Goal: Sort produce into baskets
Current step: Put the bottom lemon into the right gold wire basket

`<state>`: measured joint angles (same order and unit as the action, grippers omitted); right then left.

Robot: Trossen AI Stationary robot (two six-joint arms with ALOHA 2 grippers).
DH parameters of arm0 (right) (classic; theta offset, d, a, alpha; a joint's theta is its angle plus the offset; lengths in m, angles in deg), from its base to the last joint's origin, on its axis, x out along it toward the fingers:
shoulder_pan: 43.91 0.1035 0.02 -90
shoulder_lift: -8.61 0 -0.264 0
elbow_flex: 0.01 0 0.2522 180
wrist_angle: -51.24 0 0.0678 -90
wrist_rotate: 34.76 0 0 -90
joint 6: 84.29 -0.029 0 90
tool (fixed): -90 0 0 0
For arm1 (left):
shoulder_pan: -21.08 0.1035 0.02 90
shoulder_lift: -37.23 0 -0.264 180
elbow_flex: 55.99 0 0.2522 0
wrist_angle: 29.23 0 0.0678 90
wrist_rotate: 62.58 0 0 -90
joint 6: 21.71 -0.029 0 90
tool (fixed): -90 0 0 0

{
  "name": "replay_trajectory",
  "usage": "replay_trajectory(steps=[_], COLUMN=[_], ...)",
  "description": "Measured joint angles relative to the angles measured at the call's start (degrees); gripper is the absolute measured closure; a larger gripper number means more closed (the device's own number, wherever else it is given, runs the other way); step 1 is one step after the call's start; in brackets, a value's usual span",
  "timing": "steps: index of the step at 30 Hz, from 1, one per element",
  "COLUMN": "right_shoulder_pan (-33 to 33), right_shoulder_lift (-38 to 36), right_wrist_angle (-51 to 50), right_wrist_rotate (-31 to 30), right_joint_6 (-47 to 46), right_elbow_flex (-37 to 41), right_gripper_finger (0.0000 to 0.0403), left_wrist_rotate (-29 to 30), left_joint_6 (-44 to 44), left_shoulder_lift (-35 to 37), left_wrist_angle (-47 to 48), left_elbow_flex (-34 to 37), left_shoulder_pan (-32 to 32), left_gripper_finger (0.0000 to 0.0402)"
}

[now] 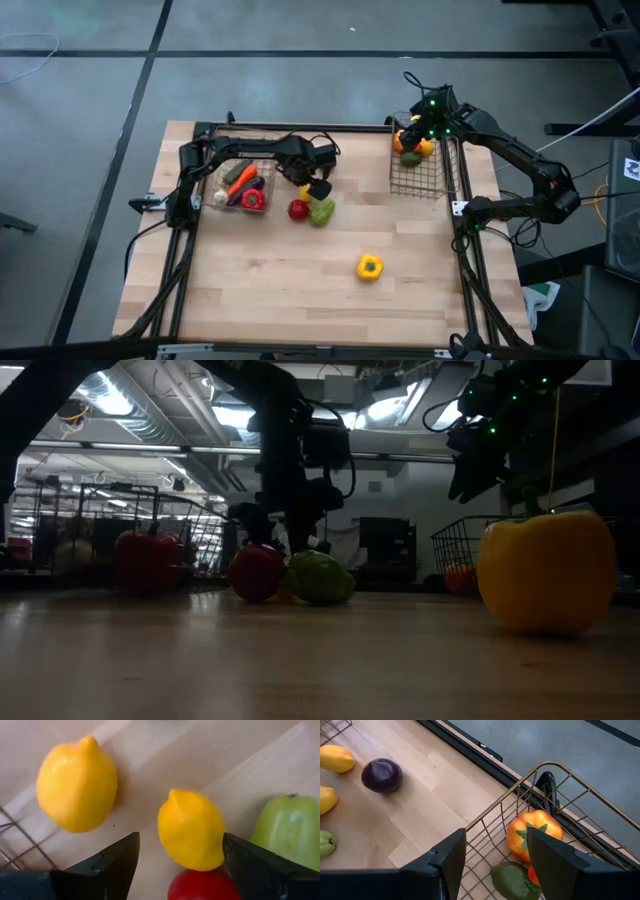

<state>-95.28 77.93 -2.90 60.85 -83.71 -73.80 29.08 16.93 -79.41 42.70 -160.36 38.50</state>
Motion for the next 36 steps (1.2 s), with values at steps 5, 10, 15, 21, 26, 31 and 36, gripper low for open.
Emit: replay_trajectory(steps=[5,10,15,21,26,31,36], right_shoulder_pan=[0.0,0.0,0.0,0.0,0.0,0.0,0.0], right_shoulder_lift=[0.0,0.0,0.0,0.0,0.0,0.0,0.0], right_wrist_angle=[0.0,0.0,-0.1,-0.1,-0.1,-0.2,-0.2], right_wrist_rotate=[0.0,0.0,0.0,0.0,0.0,0.0,0.0], right_joint_6=[0.0,0.5,1.4,1.4,1.4,1.4,1.4], right_elbow_flex=[0.0,0.0,0.0,0.0,0.0,0.0,0.0], right_gripper_finger=[0.0194,0.0194,0.0194,0.0194,0.0194,0.0194,0.0194], left_wrist_rotate=[-0.1,0.1,0.1,0.1,0.2,0.3,0.3], left_joint_6=[-0.2,0.3,2.9,4.0,4.0,4.0,3.3], left_shoulder_lift=[0.6,0.7,0.7,0.2,-0.3,-1.4,-2.5], left_wrist_angle=[-0.7,-1.7,-2.2,-4.0,-9.0,-8.9,-10.2], left_elbow_flex=[-1.0,-0.8,1.2,2.3,2.3,2.4,2.3], left_shoulder_pan=[0.9,0.6,-0.9,-1.9,-2.1,-2.1,-2.5], left_gripper_finger=[0.0123,0.0123,0.0123,0.0123,0.0123,0.0123,0.0123])
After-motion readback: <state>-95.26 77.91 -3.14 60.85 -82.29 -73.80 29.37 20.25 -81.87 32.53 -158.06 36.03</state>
